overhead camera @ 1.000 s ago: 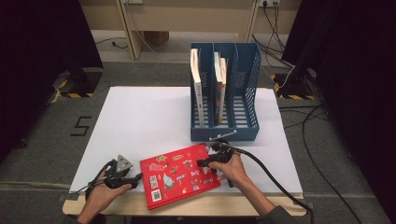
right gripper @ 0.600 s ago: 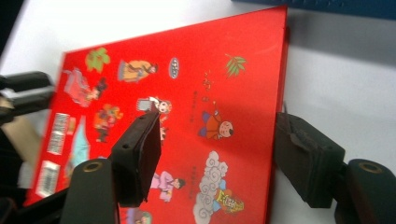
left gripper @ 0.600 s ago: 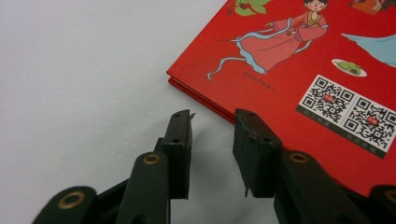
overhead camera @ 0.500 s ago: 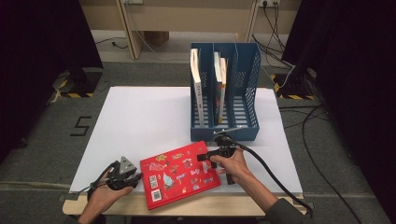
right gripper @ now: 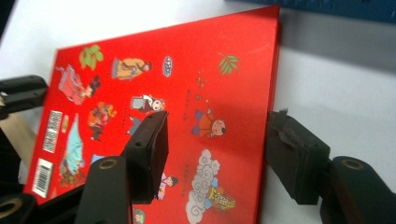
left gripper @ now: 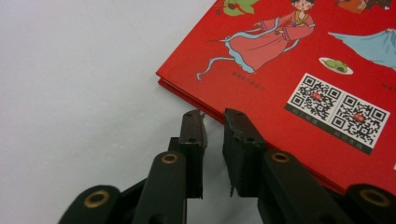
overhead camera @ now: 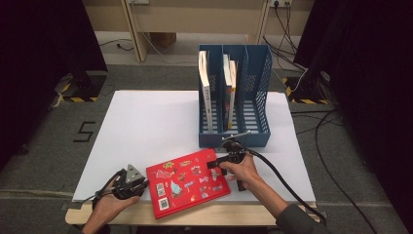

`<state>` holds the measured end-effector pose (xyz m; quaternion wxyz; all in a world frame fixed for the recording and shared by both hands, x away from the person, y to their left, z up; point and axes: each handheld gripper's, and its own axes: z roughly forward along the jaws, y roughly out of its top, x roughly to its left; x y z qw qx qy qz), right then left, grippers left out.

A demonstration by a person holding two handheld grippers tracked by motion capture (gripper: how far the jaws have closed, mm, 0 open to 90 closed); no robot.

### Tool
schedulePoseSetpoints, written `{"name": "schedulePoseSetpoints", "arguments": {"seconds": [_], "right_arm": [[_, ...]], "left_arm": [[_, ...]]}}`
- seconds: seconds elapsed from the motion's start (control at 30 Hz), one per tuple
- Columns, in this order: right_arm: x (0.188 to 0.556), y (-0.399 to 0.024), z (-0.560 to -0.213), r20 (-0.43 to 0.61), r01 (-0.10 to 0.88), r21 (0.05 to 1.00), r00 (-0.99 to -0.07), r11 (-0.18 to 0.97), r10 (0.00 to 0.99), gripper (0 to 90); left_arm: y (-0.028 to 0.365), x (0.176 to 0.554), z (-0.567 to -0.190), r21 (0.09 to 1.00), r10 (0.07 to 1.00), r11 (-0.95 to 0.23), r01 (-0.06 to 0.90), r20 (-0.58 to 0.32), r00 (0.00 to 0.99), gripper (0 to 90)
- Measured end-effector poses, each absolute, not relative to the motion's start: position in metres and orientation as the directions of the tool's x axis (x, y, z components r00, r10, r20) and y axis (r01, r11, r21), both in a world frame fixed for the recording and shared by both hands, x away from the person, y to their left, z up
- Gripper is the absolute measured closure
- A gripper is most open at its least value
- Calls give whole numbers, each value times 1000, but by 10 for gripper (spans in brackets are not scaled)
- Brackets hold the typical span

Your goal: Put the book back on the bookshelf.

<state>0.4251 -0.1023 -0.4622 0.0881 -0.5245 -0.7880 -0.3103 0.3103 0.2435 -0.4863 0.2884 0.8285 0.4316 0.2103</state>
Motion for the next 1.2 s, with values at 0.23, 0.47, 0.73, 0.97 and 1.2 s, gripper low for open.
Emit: {"name": "schedulePoseSetpoints", "arguments": {"seconds": [0.23, 0.47, 0.73, 0.97, 1.2], "right_arm": [[427, -101, -466, 431, 874, 395, -447, 282, 784, 451], [421, -97, -465, 450, 894, 386, -399, 229, 799, 360], [408, -98, -465, 485, 908, 363, -375, 208, 790, 324], [409, -96, -465, 530, 905, 366, -395, 218, 750, 356], [413, -95, -456, 485, 884, 368, -446, 288, 752, 420]], "left_arm": [[245, 311, -487, 663, 845, -454, 596, 108, 524, 646], [245, 311, -487, 664, 844, -441, 604, 76, 532, 714], [243, 310, -488, 672, 852, -421, 609, 62, 520, 772], [243, 311, -488, 670, 854, -419, 614, 60, 517, 771], [244, 311, -488, 671, 854, -416, 614, 55, 518, 770]]}}
